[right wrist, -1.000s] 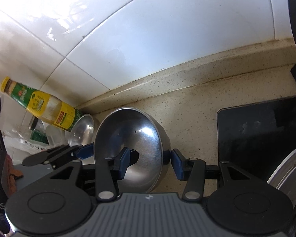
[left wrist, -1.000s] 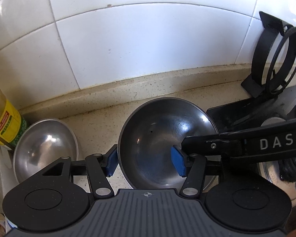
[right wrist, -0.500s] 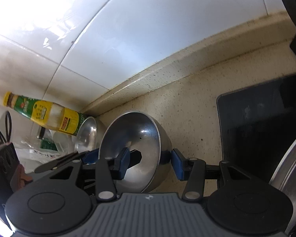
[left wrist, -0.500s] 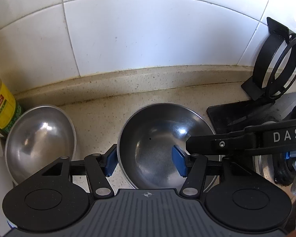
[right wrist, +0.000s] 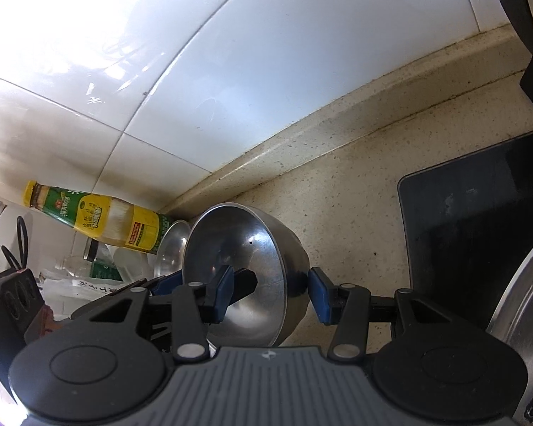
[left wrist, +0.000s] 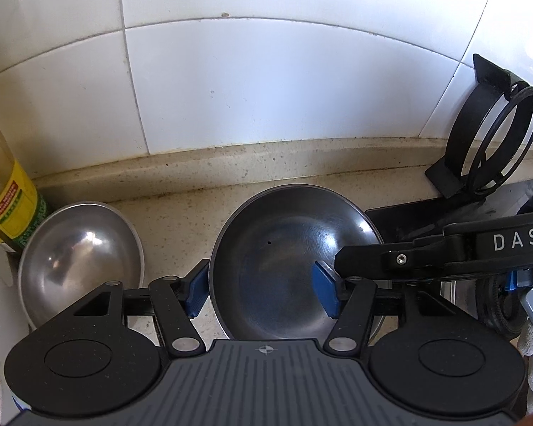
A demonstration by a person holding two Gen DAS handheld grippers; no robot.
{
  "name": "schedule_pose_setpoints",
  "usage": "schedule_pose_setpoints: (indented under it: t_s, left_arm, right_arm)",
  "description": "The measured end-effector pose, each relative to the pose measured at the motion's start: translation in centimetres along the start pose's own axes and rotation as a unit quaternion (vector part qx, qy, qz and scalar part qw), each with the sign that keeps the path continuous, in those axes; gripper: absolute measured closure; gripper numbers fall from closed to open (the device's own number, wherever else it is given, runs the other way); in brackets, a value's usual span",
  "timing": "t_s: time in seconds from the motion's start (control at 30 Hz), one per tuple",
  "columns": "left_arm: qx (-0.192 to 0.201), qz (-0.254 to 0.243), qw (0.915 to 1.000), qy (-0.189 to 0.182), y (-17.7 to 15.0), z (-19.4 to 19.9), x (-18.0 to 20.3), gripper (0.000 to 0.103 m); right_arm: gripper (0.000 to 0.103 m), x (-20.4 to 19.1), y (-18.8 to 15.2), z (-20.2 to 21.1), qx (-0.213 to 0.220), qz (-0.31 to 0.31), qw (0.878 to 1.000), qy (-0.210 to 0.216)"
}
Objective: Organize plates and bowls
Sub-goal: 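Lower the large steel bowl into the other steel bowl with both grippers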
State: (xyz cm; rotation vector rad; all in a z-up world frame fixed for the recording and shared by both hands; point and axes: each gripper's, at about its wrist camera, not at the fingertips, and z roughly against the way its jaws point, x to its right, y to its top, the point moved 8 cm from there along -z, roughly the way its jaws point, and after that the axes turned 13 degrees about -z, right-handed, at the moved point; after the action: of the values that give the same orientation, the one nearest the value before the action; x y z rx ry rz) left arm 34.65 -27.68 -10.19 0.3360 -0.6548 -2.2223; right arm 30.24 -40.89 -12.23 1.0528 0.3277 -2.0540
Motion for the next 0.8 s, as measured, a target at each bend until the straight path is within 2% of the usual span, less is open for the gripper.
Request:
schedule_pose_setpoints:
  t_s: [0.43,0.8]
  left_arm:
    - [0.022,0.005,0.9996,0.015,0.1,3.4,-0.4,0.033]
    - [0.028,-0.001,0.9991,0.032,-2.5,7.3,0.7,0.032]
  right_arm:
    - [0.054,-2.6,-1.2,1.9,0.003,0.017,1.0,0.018]
    - [0.054,-3.8,-5.2,3.9,-0.006,0.032,0.999,0.025]
